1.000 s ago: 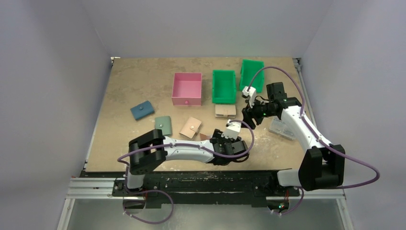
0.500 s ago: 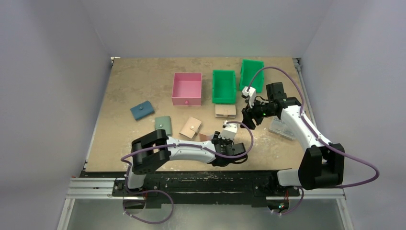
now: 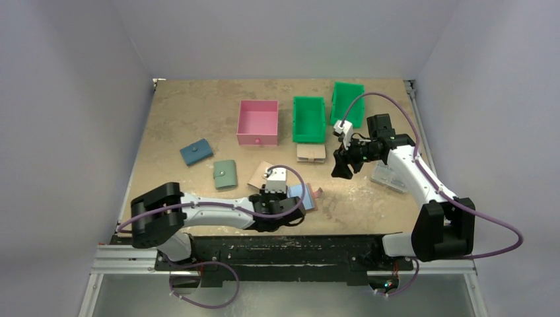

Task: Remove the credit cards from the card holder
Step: Open the card holder at the center of the board, then remove the credit card from the card holder.

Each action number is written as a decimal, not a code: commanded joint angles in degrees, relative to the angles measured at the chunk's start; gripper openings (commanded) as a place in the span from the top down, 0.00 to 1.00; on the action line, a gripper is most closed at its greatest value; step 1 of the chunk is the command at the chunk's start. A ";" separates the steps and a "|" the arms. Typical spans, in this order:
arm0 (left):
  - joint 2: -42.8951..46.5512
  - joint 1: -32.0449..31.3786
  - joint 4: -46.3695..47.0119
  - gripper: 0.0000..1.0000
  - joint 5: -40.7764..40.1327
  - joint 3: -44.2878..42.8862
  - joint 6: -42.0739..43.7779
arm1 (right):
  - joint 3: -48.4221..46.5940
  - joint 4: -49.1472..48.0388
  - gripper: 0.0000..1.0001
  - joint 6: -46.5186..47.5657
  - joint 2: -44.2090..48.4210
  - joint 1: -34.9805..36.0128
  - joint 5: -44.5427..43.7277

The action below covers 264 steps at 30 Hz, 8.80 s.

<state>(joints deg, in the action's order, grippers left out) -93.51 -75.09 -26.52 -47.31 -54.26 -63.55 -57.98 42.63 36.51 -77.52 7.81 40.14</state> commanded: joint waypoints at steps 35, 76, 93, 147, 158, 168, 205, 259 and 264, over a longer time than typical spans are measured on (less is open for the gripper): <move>18.77 3.90 44.11 0.61 25.05 16.00 14.55 | 0.93 -8.44 0.56 -10.92 -10.23 15.98 7.86; 5.32 6.18 42.12 0.62 22.52 20.29 6.40 | -1.53 -13.74 0.51 -16.83 -20.19 18.69 -1.45; 6.09 6.19 43.61 0.55 23.47 21.03 6.42 | -1.75 -11.69 0.53 -15.74 -21.10 18.95 3.60; 8.35 7.05 29.16 0.57 15.67 19.10 0.21 | -0.91 -13.58 0.52 -17.70 -19.36 19.43 -1.62; 7.38 7.05 29.94 0.57 16.45 18.93 0.84 | -1.22 -12.66 0.51 -17.52 -21.71 19.42 -2.91; 6.71 7.01 31.52 0.55 17.87 18.75 2.16 | -1.59 -11.24 0.51 -16.86 -22.84 19.52 0.58; 2.52 7.02 37.44 0.29 24.63 16.47 7.36 | -2.93 -8.27 0.53 -15.63 -27.06 19.50 14.03; 6.36 7.06 27.38 0.58 17.96 19.81 -0.50 | -1.87 -10.84 0.54 -16.53 -23.49 19.01 0.73; 8.32 7.06 23.27 0.57 16.68 19.89 -0.69 | -1.88 -10.49 0.54 -16.04 -23.47 19.12 1.69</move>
<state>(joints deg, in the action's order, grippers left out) -87.15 -68.27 4.38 -28.34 -35.75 -63.61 -59.77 32.08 20.01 -100.99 26.96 41.47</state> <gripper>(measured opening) 0.422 0.463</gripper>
